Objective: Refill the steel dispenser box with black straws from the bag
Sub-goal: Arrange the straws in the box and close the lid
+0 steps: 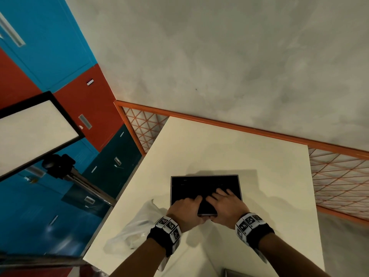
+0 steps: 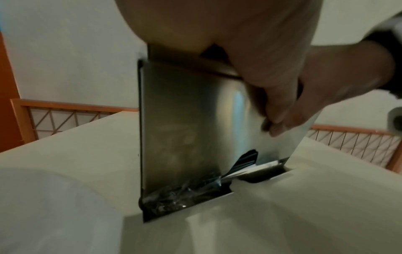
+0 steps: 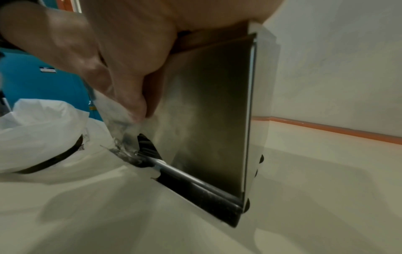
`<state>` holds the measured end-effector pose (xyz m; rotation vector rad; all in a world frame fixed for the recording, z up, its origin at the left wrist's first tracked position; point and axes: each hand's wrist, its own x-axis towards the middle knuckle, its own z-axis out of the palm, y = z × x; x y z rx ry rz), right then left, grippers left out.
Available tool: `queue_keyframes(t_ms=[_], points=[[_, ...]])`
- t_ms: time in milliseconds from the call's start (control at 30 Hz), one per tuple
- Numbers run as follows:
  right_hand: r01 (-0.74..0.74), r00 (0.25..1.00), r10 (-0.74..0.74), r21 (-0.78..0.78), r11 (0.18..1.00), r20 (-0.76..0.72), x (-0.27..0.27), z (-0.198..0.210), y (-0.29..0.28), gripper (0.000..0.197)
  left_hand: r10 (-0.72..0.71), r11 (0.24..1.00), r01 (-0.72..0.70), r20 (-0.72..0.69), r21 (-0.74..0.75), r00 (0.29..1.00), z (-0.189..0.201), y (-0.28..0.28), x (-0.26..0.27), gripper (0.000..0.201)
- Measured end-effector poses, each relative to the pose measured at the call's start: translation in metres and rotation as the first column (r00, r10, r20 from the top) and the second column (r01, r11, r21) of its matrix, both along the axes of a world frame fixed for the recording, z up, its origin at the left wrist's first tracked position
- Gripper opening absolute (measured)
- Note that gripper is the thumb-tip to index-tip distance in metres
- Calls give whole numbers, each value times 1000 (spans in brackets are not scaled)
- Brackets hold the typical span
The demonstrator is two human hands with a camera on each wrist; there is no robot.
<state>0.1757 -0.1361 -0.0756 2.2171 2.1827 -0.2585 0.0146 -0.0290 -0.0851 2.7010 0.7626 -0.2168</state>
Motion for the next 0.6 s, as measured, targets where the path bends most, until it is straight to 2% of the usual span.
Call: queue_keyframes(t_ms=[167, 433, 600], points=[[-5, 999, 8, 82, 997, -36, -1, -1, -4, 51, 13, 999, -12, 40, -30, 999, -10, -2, -12, 38], [4, 984, 11, 87, 996, -179, -7, -1, -19, 27, -53, 999, 52, 101, 8, 993, -13, -2, -14, 39], [20, 991, -19, 5, 1000, -130, -11, -5, -24, 29, -92, 995, 82, 208, 58, 974, -13, -8, -22, 37]])
